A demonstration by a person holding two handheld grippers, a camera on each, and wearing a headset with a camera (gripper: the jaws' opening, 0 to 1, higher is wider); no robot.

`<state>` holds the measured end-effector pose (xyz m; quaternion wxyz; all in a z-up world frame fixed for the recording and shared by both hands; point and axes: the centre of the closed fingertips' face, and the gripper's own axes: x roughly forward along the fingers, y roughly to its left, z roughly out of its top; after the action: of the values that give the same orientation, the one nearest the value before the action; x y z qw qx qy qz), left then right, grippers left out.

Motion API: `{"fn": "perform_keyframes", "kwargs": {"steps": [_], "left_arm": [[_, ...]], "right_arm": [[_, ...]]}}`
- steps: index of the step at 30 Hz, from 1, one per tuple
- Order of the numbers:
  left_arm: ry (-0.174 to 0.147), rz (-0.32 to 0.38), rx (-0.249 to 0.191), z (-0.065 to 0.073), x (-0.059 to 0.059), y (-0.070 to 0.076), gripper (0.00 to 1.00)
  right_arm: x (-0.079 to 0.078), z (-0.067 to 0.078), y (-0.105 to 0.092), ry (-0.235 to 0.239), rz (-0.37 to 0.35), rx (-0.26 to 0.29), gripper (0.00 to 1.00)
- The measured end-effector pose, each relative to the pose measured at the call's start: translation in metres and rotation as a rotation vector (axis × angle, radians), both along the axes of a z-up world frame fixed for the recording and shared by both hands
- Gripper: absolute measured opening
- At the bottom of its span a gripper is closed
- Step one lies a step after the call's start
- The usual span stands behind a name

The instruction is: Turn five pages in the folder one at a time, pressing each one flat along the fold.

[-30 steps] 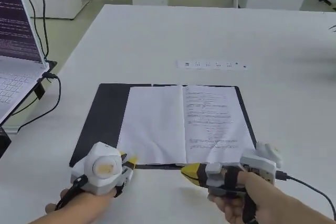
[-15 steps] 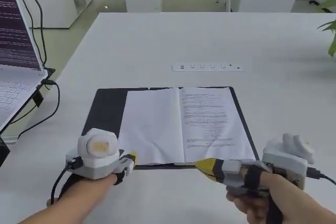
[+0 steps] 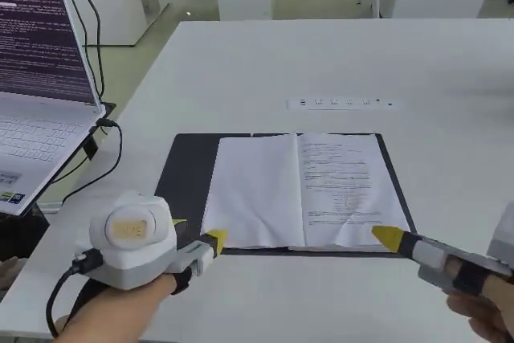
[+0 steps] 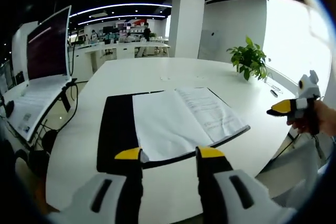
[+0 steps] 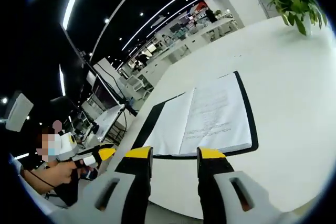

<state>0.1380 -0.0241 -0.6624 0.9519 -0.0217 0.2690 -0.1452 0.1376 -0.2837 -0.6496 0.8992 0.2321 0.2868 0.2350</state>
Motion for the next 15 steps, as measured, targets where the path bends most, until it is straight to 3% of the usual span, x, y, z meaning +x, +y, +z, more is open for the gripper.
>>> {"fn": "perform_keyframes", "kwargs": {"steps": [2,7,12,15], "left_arm": [[-0.010,-0.019,0.023,0.005,-0.007,0.000,0.48],[-0.019,-0.050,0.047,0.011,-0.024,0.000,0.50],[-0.024,-0.059,0.048,0.018,-0.038,0.000,0.66],[-0.045,-0.075,0.088,0.020,-0.042,0.002,0.73]], "right_arm": [[0.000,0.004,-0.013,-0.050,-0.018,-0.062,0.41],[-0.006,0.007,-0.033,-0.109,-0.020,-0.188,0.54],[-0.015,0.005,-0.038,-0.153,0.002,-0.251,0.73],[-0.021,0.000,-0.038,-0.168,0.040,-0.297,0.80]]}}
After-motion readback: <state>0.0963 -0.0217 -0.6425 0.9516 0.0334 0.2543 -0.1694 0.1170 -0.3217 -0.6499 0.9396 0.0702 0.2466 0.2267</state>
